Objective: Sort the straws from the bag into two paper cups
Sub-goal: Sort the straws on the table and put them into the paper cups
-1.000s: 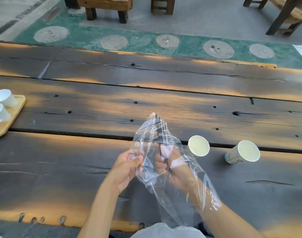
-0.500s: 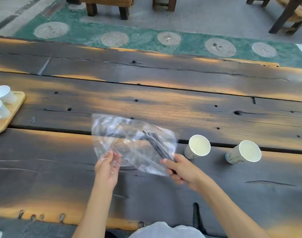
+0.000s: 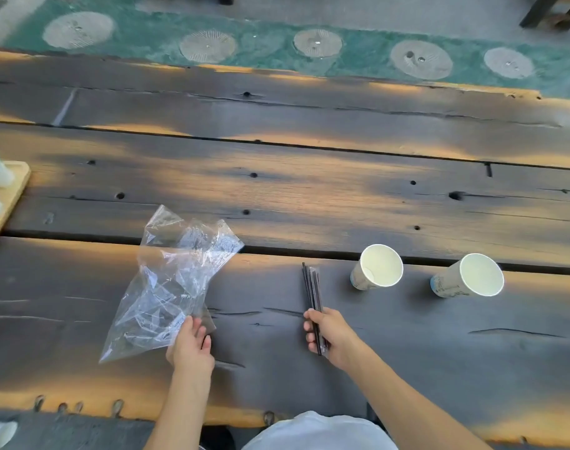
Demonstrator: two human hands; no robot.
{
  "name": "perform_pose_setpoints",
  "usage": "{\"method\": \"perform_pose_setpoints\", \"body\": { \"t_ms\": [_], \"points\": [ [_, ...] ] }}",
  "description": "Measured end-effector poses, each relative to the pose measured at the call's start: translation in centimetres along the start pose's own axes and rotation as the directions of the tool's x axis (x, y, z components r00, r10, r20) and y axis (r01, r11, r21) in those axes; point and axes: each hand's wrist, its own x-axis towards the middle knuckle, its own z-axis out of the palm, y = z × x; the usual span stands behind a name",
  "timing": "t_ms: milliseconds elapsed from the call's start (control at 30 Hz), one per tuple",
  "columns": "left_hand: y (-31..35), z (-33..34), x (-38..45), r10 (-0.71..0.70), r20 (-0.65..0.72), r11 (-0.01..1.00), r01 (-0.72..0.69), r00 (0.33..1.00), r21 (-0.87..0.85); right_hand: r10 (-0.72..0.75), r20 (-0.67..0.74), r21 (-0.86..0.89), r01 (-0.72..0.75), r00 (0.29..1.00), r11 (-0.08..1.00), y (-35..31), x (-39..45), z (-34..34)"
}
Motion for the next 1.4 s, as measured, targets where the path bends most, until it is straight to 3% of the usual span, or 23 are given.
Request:
{"method": "perform_pose_setpoints", "body": {
  "t_ms": [200,400,567,633,733,800,900,1033,1233,1400],
  "points": [
    [-1.3,-0.9,0.8,0.033,0.071,0.991,-0.042,0.997,0.126,0.028,-0.102,-0.031,-0.032,0.994,0.999,0.4,2.6,1.1],
    [-2.6,-2.8,0.6,0.038,0.092,0.971,-0.059,0.995,0.231,-0.084,-0.183,-0.344,0.016,0.98,0.939,1.2,2.3,0.6],
    [-5.0,-3.4,-0.5,0.088,0.129,0.901,-0.134,0.988,0.413,-0.16,-0.186,-0.569,0.027,0.969,0.822,2.4,1.8,-0.8],
    [-6.2,-3.5,-1.1,0.112,0.253,0.816,-0.234,0.961,0.528,-0.208,-0.215,-0.61,0.035,0.954,0.792,2.7,1.6,-1.6],
    [-7.4,-3.0,-1.7,0.074,0.486,0.577,-0.435,0.871,0.691,-0.264,-0.293,-0.595,0.041,0.919,0.803,3.1,1.2,-2.8],
    [-8.0,-1.4,-1.9,0.062,0.571,0.435,-0.538,0.818,0.723,-0.284,-0.343,-0.573,0.04,0.895,0.818,3.2,1.2,-3.3],
    [-8.8,2.5,-2.4,0.12,0.589,0.276,-0.597,0.799,0.754,-0.285,-0.372,-0.544,0.041,0.883,0.838,3.1,1.2,-3.7],
    [-9.3,6.9,-2.8,0.217,0.564,0.18,-0.6,0.797,0.779,-0.267,-0.352,-0.515,0.053,0.897,0.856,2.9,1.6,-3.8],
    [-11.2,9.2,-3.3,0.175,0.605,-0.155,-0.585,0.777,0.796,-0.292,-0.295,-0.548,0.089,0.91,0.832,1.7,2.3,-2.6],
    [-11.1,10.3,-3.2,0.122,0.591,-0.11,-0.581,0.797,0.806,-0.285,-0.267,-0.564,0.091,0.921,0.821,1.1,2.7,-2.3]
  ]
}}
